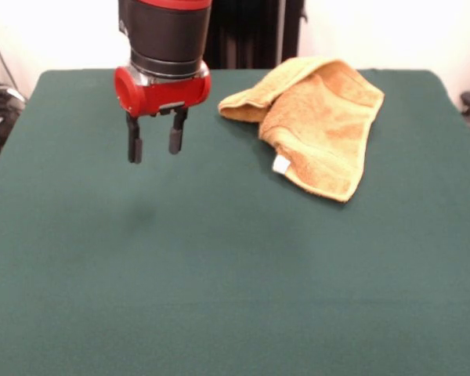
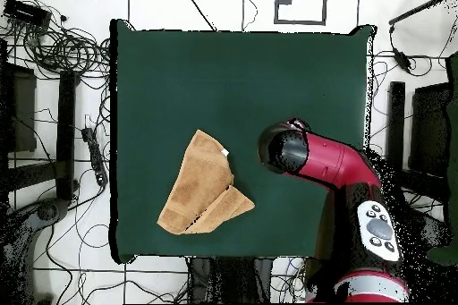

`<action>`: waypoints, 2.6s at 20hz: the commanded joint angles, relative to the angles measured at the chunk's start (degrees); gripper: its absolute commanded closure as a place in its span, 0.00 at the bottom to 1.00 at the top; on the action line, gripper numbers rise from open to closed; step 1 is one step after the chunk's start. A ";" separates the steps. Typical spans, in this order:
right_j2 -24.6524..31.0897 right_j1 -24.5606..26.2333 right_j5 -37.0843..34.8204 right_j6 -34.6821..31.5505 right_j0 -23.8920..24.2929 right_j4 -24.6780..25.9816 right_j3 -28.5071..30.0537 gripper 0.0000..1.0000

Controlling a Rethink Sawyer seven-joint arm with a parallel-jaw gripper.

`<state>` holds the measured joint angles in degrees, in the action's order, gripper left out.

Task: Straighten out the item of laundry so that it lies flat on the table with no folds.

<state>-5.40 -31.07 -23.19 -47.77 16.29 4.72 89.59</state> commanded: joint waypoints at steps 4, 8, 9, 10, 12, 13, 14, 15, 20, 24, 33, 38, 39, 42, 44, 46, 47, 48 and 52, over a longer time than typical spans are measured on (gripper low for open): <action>0.52 3.78 1.75 -15.08 -3.71 0.44 2.58 0.00; -0.04 4.21 0.79 -15.69 -4.79 -0.14 1.22 0.00; -0.01 4.07 1.08 -15.42 -4.60 0.06 1.62 0.00; -0.16 4.13 1.06 -15.27 -4.69 0.14 1.53 0.00; -0.49 4.26 1.11 -15.16 -4.86 0.11 1.36 0.00; -0.61 4.29 1.12 -15.10 -4.94 0.08 1.31 0.00; -0.79 4.38 1.07 -14.98 -5.06 0.11 1.12 0.00; -1.05 4.45 1.15 -14.98 -5.22 0.15 0.98 0.00; -2.12 5.23 1.48 -14.72 -6.08 0.65 0.00 0.00; -3.18 6.51 1.02 -16.13 -6.77 -0.41 -1.24 0.00; -2.38 7.64 0.82 -17.61 -6.55 -2.68 -1.24 0.00; -1.51 7.50 0.82 -17.27 -6.20 -3.04 -0.87 0.00; -1.07 7.42 0.66 -17.05 -5.94 -3.17 -0.66 0.00; -2.23 8.10 1.19 -18.37 -6.79 -3.42 -1.13 0.00; -2.90 8.90 0.95 -19.07 -7.56 -3.69 -2.16 0.00; -3.16 9.02 -0.03 -18.97 -8.01 -3.87 -2.92 0.00; -3.09 8.86 -0.47 -18.74 -8.06 -3.95 -3.08 0.00; -2.87 8.58 -1.03 -18.67 -7.99 -4.23 -2.99 0.00; -2.86 8.15 -2.03 -18.69 -8.07 -5.10 -3.16 0.00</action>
<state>-9.81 -26.77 -23.19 -47.89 10.78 3.55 87.86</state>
